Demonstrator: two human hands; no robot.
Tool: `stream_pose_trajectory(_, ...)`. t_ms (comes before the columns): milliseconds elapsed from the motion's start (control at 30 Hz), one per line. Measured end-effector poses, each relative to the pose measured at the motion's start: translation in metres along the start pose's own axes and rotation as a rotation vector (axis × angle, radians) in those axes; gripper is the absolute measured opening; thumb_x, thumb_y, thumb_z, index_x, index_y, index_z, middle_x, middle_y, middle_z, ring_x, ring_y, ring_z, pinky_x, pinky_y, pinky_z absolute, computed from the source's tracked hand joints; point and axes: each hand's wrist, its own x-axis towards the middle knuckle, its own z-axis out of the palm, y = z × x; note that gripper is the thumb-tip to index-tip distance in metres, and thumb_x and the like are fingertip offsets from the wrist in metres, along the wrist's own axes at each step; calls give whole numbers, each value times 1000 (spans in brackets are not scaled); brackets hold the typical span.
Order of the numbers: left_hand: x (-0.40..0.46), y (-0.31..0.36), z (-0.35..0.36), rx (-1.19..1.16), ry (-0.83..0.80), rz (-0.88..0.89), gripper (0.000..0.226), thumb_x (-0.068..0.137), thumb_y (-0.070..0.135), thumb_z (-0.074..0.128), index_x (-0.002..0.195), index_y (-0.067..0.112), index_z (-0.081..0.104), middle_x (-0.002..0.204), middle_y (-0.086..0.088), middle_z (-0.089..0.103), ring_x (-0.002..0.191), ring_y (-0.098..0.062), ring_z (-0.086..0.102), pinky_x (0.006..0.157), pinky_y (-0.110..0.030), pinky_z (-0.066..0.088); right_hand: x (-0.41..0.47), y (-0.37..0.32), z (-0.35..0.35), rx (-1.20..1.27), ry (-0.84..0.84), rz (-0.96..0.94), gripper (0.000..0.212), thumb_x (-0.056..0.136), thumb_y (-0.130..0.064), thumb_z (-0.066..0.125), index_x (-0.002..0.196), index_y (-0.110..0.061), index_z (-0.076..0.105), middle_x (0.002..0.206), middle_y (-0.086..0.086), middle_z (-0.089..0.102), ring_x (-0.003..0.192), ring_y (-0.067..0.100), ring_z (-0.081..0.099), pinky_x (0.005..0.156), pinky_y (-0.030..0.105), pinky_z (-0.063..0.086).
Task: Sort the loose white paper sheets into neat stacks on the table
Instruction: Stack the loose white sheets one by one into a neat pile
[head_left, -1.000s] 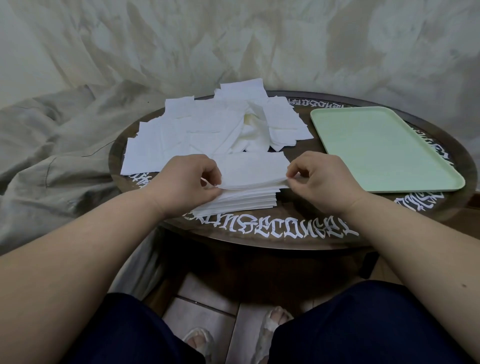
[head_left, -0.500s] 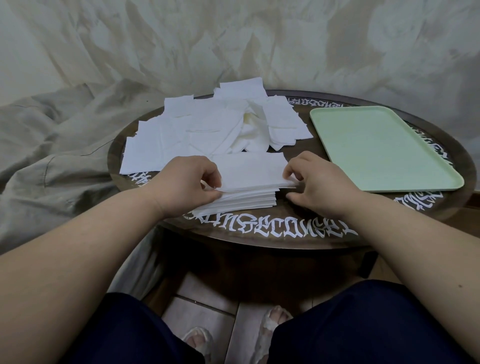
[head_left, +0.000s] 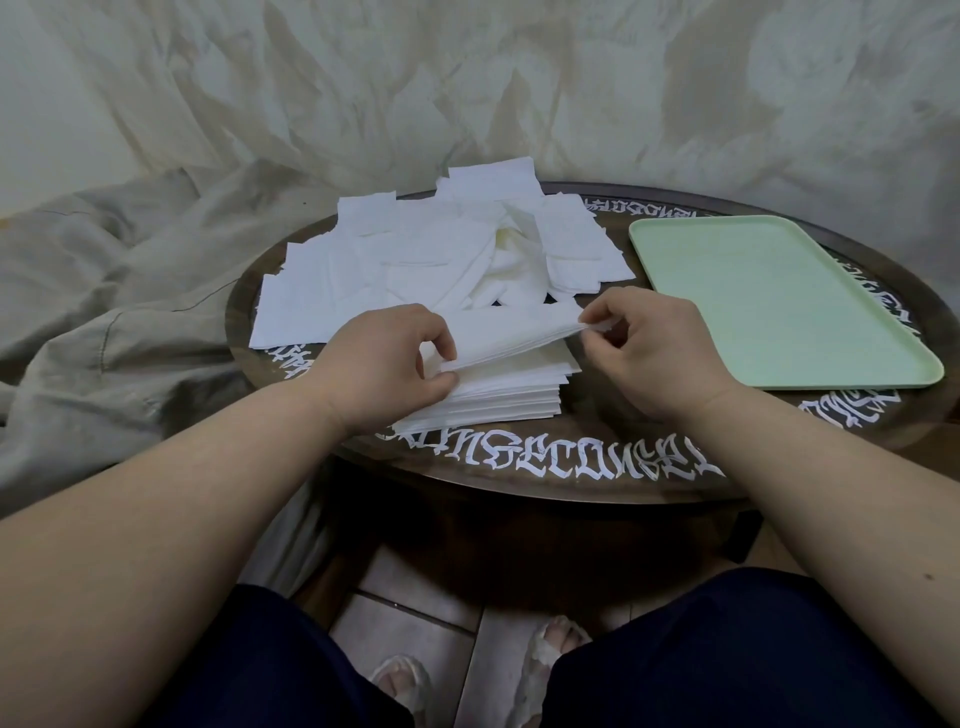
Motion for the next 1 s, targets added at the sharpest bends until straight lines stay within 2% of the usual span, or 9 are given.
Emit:
stream_pose_trajectory(133,-2,-1,-1,-37,13,-53,10,82,22,68,91,23,65,69,13,57,71,-7,59,76,-27,44,-1,1,1,36,-29,42,12,85,-20,66,96,-16,70,84,-3,66,77,11,58,75,19,43)
stream_pose_trajectory(267,-2,-3,2,-183,100,-121,8,82,18,69,86,23,66,68,17,62,67,9,59,70,-6,40,-1,-1,-1,100,-49,66,11,85,-19,67,94,-15,72,85,-4,67,80,11,60,81,21,46)
stream_pose_trajectory(300,-1,-3,2,-206,140,-123,8,81,17,70,84,23,66,72,16,64,71,6,62,74,-8,42,0,-3,-3,109,-30,65,11,84,-18,67,94,-15,72,87,-3,68,82,11,61,82,23,47)
stream_pose_trajectory(400,-1,-6,-7,-247,263,-68,13,81,12,72,81,24,65,87,5,71,79,-14,68,86,-29,52,10,-12,-8,172,65,31,12,83,-15,67,93,-14,73,93,0,70,84,14,64,86,25,48)
stream_pose_trajectory(500,-3,-12,-26,-194,336,39,12,80,8,71,84,18,66,94,4,69,82,-22,67,84,-40,55,21,-22,-9,167,132,-108,12,81,-8,67,91,-10,72,98,4,70,87,19,64,86,32,50)
stream_pose_trajectory(600,-11,-14,-28,-93,308,61,14,77,4,72,82,15,65,97,3,68,81,-23,65,81,-41,54,22,-28,-2,138,121,-158,11,80,-5,66,89,-9,72,101,6,69,90,21,64,86,36,51)
stream_pose_trajectory(767,-23,-13,-5,-49,87,-20,33,78,9,70,70,32,48,99,1,68,77,-14,57,81,-31,46,5,-17,6,54,-103,-88,12,85,-8,63,95,-10,70,107,7,67,93,23,62,90,39,48)
stream_pose_trajectory(867,-21,-10,-5,-65,104,3,44,78,7,69,64,40,42,96,3,68,76,-12,56,80,-30,47,3,-12,5,57,-126,-38,12,85,-10,63,95,-12,70,107,5,68,92,20,62,90,36,48)
stream_pose_trajectory(1000,-24,-9,-5,-91,118,1,40,77,7,69,67,38,45,96,3,67,76,-10,60,81,-34,51,2,-11,7,73,-146,-22,11,85,-13,65,94,-14,70,105,3,68,92,18,62,89,35,48)
